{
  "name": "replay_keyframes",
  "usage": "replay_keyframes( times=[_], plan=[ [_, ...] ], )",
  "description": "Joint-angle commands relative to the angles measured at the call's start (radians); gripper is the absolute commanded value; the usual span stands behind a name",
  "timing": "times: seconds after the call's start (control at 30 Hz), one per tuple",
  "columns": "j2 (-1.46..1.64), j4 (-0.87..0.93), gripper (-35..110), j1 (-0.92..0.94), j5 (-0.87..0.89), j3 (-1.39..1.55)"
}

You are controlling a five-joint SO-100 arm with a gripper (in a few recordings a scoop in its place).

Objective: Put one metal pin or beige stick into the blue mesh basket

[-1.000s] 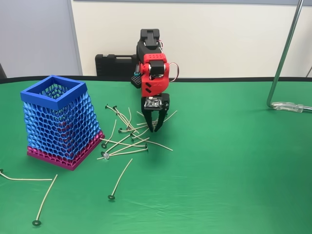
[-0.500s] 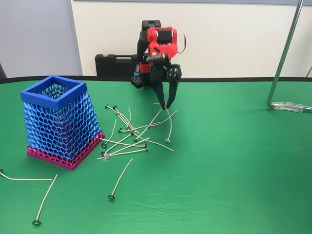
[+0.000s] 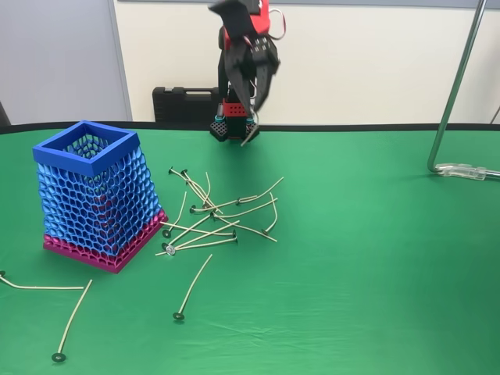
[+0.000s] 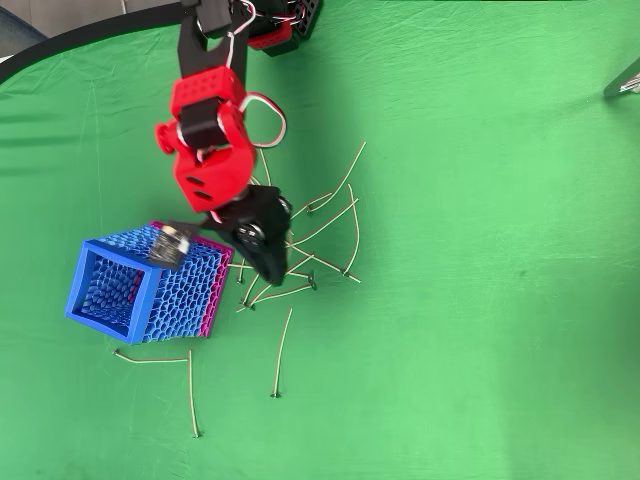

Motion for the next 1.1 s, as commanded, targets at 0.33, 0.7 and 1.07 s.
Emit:
replay_keyframes(
  times=[0.33,0.7,1.07],
  plan=[
    [0.304,-0.474,1,0.236,0.092,0.316],
    [0.267,-0.491,1,0.411,0.238,0.163],
    [0.143,-0.388,1,0.584,0.319,-0.103]
  ],
)
